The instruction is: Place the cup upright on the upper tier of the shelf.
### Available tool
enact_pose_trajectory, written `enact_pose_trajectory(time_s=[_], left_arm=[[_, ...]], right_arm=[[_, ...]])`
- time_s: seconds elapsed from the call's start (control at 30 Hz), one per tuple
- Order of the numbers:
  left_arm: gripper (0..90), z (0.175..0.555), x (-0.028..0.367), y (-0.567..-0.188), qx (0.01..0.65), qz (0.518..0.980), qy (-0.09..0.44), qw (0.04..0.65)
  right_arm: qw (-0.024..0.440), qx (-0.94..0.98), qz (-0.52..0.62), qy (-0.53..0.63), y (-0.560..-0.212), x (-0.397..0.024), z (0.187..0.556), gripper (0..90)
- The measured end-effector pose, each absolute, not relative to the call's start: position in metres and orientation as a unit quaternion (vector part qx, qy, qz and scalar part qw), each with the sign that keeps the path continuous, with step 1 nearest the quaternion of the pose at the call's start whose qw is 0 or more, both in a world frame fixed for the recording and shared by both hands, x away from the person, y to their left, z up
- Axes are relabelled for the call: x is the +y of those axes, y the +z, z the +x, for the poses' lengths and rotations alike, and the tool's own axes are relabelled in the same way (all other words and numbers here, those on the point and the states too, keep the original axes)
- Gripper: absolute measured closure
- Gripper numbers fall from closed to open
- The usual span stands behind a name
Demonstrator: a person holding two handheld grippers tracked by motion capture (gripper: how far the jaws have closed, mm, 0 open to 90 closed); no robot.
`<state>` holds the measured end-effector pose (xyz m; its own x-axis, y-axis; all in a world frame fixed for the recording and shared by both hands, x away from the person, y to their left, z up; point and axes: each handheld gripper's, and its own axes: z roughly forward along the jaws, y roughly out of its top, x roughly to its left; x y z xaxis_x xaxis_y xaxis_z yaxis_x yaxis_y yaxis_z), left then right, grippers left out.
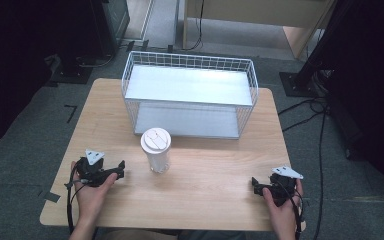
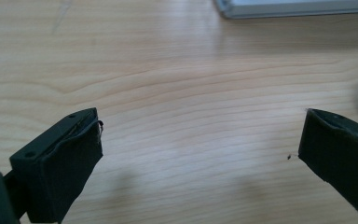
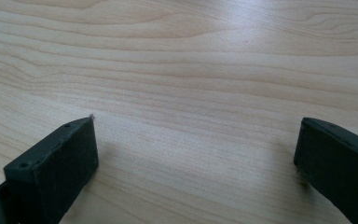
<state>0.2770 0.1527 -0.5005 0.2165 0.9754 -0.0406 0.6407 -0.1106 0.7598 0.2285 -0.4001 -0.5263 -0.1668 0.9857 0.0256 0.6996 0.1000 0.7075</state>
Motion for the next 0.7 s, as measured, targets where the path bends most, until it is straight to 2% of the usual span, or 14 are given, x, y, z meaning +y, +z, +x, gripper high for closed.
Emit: enact_pose_trajectory(time_s=[0.23,0.7], left_arm=[[0.0,0.269,0.134,-0.495,0.529,0.732,0.243,0.355],[0.0,0.258,0.107,-0.485,0.484,0.750,0.211,0.398]], right_arm=[[0.239,0.702,0.599,0.300,-0.526,-0.400,0.229,0.0],[0.238,0.702,0.600,0.301,-0.526,-0.400,0.229,0.0]])
